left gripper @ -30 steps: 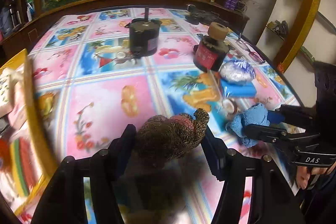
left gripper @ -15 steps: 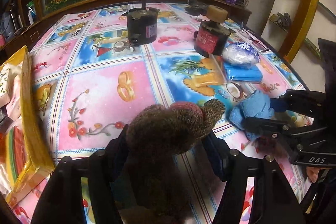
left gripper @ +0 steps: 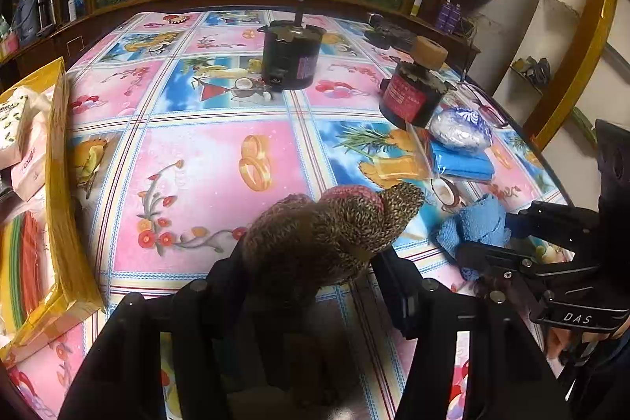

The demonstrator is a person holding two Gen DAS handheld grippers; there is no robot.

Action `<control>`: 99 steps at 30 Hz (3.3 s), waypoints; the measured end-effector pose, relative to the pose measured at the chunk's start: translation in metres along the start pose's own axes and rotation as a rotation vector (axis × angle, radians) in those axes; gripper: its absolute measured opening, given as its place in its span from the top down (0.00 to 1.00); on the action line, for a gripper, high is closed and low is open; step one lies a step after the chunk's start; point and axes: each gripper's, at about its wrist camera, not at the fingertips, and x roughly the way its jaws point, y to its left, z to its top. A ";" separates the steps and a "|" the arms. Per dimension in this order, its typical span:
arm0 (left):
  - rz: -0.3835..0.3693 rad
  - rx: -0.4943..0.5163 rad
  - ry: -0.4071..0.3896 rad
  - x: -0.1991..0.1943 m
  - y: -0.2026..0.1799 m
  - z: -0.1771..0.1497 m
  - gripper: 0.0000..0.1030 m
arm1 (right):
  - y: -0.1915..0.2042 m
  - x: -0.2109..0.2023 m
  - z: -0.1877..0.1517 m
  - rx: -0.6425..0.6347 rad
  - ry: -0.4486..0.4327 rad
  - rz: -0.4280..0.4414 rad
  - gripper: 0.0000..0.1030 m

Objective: Organize soft objects
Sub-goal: 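Lift the blue cloth and brown knit ball with both tools toward the box, then lower the cloth and knit ball into the box and open both tools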

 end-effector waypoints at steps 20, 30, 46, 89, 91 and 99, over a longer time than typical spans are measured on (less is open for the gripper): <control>-0.025 -0.009 -0.052 -0.017 -0.002 0.001 0.44 | 0.006 -0.014 0.002 0.004 -0.093 -0.025 0.59; -0.018 -0.045 -0.130 -0.062 0.014 0.007 0.44 | 0.019 -0.015 0.015 0.047 -0.091 0.034 0.59; 0.154 -0.269 -0.309 -0.150 0.133 0.004 0.43 | 0.124 -0.001 0.076 -0.060 -0.087 0.170 0.58; 0.316 -0.542 -0.215 -0.144 0.249 -0.026 0.27 | 0.246 0.150 0.149 -0.124 0.092 0.219 0.44; 0.313 -0.545 -0.221 -0.147 0.247 -0.025 0.27 | 0.243 0.144 0.149 -0.114 0.082 0.228 0.44; 0.298 -0.480 -0.253 -0.157 0.212 -0.017 0.27 | 0.211 0.099 0.138 -0.057 0.007 0.293 0.44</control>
